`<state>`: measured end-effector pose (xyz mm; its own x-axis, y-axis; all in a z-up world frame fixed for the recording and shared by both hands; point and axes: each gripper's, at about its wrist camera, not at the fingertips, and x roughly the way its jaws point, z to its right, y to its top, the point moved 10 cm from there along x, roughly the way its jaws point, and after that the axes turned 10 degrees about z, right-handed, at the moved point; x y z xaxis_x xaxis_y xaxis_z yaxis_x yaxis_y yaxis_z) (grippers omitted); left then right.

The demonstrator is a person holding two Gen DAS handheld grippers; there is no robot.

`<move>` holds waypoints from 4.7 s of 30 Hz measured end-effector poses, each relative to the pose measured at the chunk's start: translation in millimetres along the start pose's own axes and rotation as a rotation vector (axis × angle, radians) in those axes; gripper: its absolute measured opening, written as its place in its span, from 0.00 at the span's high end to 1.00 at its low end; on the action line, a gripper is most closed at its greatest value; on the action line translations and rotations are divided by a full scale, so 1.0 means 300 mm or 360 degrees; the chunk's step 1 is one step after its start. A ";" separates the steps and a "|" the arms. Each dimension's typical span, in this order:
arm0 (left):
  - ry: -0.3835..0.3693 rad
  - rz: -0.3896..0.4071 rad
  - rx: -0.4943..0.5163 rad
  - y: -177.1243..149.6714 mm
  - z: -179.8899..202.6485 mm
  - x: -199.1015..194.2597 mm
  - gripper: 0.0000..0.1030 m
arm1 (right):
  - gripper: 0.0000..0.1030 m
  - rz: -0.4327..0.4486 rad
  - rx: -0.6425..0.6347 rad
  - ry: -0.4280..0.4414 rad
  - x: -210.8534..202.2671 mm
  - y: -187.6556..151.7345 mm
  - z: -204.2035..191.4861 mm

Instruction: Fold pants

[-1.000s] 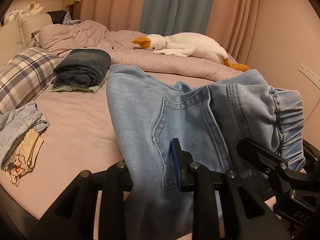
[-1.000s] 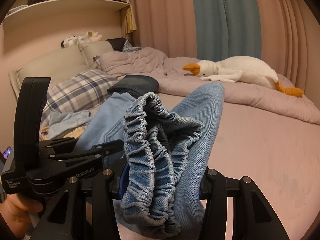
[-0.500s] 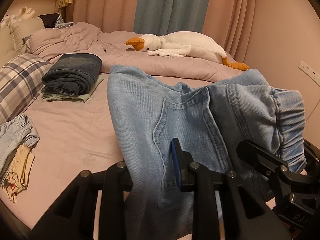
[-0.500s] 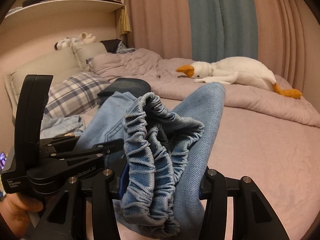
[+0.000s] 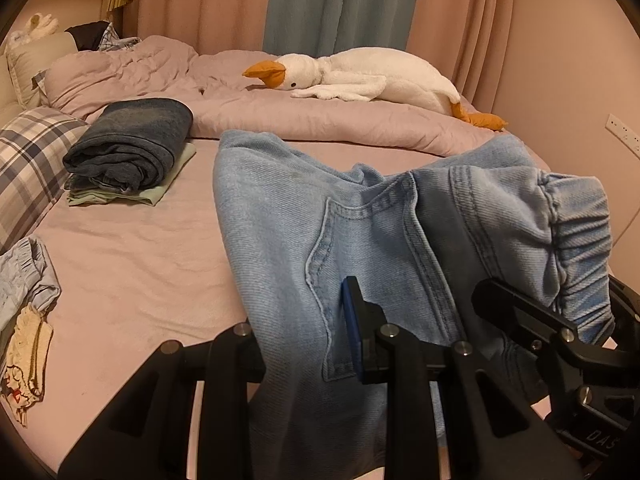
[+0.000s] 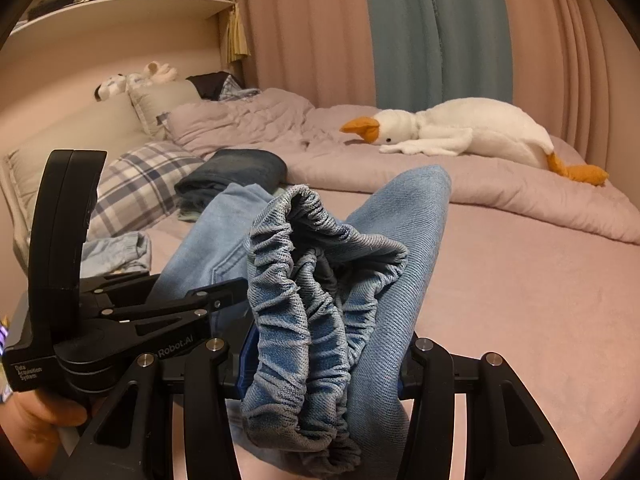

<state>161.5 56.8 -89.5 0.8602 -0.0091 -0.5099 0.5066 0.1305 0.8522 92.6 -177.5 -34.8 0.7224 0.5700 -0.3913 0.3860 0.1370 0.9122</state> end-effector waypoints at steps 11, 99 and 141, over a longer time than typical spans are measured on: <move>0.0004 -0.0067 0.0012 -0.014 0.001 0.109 0.76 | 0.50 -0.0051 0.0034 -0.0023 0.069 -0.032 0.024; 0.0073 -0.0342 0.0020 -0.113 -0.101 0.470 0.56 | 0.46 -0.0414 0.0698 0.0095 0.381 -0.262 0.258; 0.0207 -0.0366 0.0053 -0.180 -0.205 0.348 0.34 | 0.39 -0.0484 0.0820 0.0007 0.314 -0.305 0.318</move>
<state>220.2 109.8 -195.9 0.7085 0.0931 -0.6996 0.6915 0.1068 0.7145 180.1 -213.5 -166.5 0.5337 0.5705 -0.6242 0.8046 -0.1153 0.5825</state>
